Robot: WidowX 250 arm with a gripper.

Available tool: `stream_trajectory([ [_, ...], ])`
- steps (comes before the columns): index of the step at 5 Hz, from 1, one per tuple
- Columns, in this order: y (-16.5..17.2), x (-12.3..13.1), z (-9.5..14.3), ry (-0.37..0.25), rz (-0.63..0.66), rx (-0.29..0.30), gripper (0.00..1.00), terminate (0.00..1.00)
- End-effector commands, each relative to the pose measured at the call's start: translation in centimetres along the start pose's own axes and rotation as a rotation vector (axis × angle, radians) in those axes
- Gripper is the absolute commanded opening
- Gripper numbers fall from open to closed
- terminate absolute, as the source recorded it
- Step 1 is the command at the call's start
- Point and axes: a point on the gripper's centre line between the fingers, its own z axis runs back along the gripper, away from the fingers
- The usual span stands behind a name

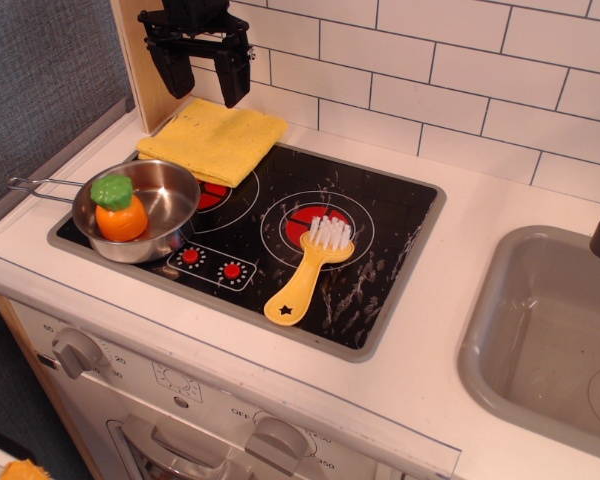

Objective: Move the yellow cloth behind the metal pot.

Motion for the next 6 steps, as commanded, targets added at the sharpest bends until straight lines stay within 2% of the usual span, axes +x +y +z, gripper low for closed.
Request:
stream_trajectory([
  [1,0.00,0.61,4.29,-0.099,-0.013,0.042,1.00,0.00],
  [5,0.00,0.61,4.29,-0.099,-0.013,0.042,1.00,0.00],
  [6,0.00,0.61,4.29,-0.099,-0.013,0.042,1.00,1.00],
])
